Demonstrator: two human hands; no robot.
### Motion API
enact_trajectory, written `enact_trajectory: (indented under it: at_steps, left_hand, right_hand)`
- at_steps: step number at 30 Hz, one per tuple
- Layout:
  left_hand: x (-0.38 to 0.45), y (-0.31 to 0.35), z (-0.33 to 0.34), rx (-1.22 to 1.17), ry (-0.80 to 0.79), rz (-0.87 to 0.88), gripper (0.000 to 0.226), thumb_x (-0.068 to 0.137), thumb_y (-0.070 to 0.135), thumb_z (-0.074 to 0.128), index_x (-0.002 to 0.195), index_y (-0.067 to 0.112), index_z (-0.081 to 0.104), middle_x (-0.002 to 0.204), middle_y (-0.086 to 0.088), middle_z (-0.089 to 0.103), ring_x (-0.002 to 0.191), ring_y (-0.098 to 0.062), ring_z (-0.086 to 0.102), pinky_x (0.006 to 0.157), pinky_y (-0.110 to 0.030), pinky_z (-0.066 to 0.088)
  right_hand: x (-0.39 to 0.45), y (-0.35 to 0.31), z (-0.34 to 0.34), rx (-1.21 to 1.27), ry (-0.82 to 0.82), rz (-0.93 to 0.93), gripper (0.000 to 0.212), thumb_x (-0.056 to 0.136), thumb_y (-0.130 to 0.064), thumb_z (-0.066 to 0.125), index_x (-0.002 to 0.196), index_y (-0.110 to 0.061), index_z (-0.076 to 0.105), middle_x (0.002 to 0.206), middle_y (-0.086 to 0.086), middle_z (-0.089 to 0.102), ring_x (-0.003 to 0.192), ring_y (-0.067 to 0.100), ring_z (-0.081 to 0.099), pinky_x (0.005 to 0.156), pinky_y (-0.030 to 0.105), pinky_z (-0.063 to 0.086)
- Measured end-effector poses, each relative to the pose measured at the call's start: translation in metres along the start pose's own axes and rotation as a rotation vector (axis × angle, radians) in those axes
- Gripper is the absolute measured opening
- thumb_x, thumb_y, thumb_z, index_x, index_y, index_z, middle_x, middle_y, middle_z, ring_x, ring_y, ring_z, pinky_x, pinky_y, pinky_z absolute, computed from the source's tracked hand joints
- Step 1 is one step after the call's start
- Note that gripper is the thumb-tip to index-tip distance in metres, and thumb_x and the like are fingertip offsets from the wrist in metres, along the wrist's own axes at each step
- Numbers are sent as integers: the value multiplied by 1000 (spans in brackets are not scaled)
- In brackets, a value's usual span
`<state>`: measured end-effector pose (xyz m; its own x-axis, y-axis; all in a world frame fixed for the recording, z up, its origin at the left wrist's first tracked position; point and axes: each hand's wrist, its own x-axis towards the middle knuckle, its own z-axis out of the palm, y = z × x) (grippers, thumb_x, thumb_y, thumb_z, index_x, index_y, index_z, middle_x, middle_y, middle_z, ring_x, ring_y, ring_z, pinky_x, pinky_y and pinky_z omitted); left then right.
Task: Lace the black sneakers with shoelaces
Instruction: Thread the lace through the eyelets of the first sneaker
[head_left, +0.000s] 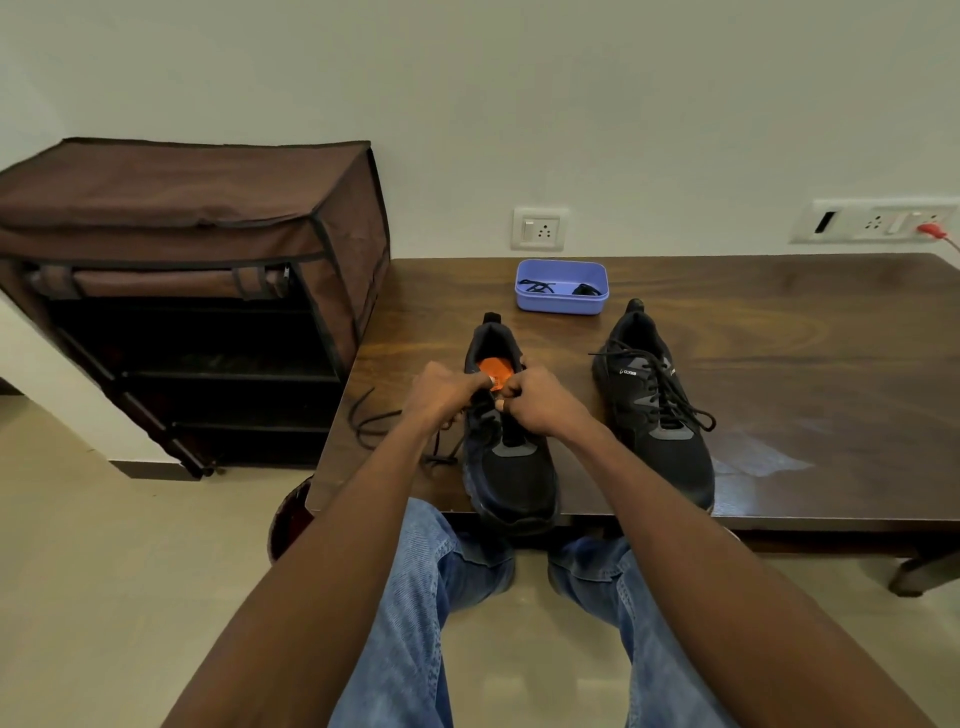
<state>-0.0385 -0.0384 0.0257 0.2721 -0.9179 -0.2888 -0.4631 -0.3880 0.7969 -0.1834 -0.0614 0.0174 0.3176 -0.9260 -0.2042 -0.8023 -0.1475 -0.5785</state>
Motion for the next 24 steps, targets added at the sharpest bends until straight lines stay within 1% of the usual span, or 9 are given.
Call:
enact_trajectory:
  at_steps: [2,5,10,12,16,18,20,22,24]
  left_hand:
    - [0,1,0,10,3,-6,35,85,39,73,80,5,69,59,-3,56,42,-11,43,38,-22,32]
    - [-1,0,-1,14,4,-17,35,83,41,74,75,7,66,56,-2,53,40,-12,40,39,-22,30]
    - [2,-4,-5,14,-16,-10,40,82,42,74,83,3,72,56,-2,57,42,-11,44,40,-21,32]
    - [4,-6,-8,18,-26,-10,38,81,43,74,85,5,74,59,-2,62,42,-11,45,41,-22,33]
    - [5,-5,-5,19,-49,-7,34,82,43,73,87,9,74,61,-4,67,37,-7,43,41,-21,33]
    - [6,-5,-5,15,-42,-6,34,83,42,72,87,8,75,62,-6,69,36,-8,41,41,-22,31]
    - [6,-6,-5,6,-53,-3,34,84,41,71,88,8,75,61,-7,69,34,-8,38,39,-22,30]
    - [5,-6,-5,0,-65,5,34,87,41,70,91,8,75,62,-8,70,32,-7,37,38,-22,29]
    - [4,-5,-5,4,-67,9,34,89,40,68,92,7,75,64,-10,70,29,-7,36,36,-21,28]
  right_hand:
    - [-2,0,1,18,38,-13,18,95,-15,62,78,-13,58,138,13,50,130,27,47,99,33,40]
    - [-4,-3,3,1,83,-27,9,96,-11,56,97,-5,63,128,13,50,101,28,59,82,38,48]
    - [-12,-3,-5,213,166,133,16,96,-5,48,83,-11,56,83,7,57,71,17,52,57,28,39]
    - [-11,4,-7,470,223,280,26,97,-5,45,72,-13,50,73,4,51,64,15,49,59,28,41]
    - [-8,7,-6,1134,368,575,24,96,3,39,78,-10,48,77,8,51,74,23,55,81,39,56]
    - [-5,7,-5,935,371,531,18,94,1,44,81,-8,52,80,9,54,78,26,57,79,45,57]
    - [-6,7,-6,441,406,366,9,92,-5,53,95,-9,60,95,7,57,91,25,59,78,40,52]
    - [-4,7,-5,167,394,99,25,91,-6,59,114,-13,65,121,3,53,112,21,54,94,36,48]
    - [1,7,1,5,272,-94,29,91,-6,60,117,-15,70,131,6,51,123,25,48,104,36,42]
